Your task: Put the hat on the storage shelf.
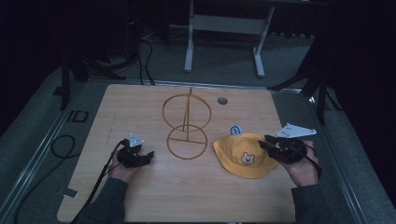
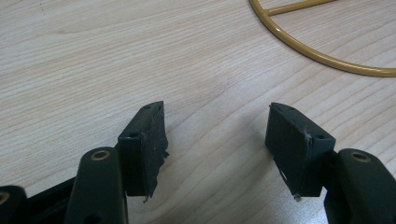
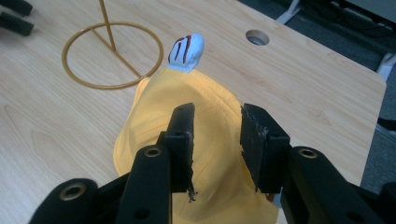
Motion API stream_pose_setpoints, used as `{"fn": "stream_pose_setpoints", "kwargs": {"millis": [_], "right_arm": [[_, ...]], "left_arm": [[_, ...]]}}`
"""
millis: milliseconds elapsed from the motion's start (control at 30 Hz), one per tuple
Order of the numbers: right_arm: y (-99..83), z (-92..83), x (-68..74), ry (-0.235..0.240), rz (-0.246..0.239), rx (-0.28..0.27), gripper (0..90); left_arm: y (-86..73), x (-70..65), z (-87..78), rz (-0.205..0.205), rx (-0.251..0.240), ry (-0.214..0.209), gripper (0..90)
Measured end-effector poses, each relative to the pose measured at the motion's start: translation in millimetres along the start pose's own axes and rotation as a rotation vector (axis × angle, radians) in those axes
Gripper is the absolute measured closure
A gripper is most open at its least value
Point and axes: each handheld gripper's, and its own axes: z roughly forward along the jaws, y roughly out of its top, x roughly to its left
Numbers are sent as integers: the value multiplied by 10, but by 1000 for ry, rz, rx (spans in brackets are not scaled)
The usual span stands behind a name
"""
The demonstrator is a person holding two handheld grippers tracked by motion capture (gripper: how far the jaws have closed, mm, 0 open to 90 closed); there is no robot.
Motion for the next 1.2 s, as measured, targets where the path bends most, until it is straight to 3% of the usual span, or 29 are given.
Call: {"fn": "stream_pose_setpoints", "kwargs": {"millis": [400, 633, 933, 1200], "right_arm": [[193, 128, -50, 20, -104, 129, 638], [289, 196, -87, 22, -135, 182, 627], [440, 323, -104, 53, -182, 303, 532], [512, 486, -131, 67, -211, 398, 515]], "left_arm": [[0, 1, 0, 0, 0, -1, 386], [1, 1, -2, 0, 2, -2, 386], [1, 1, 0, 0, 0, -1, 386], [1, 1, 1, 0, -1, -1, 386]]}}
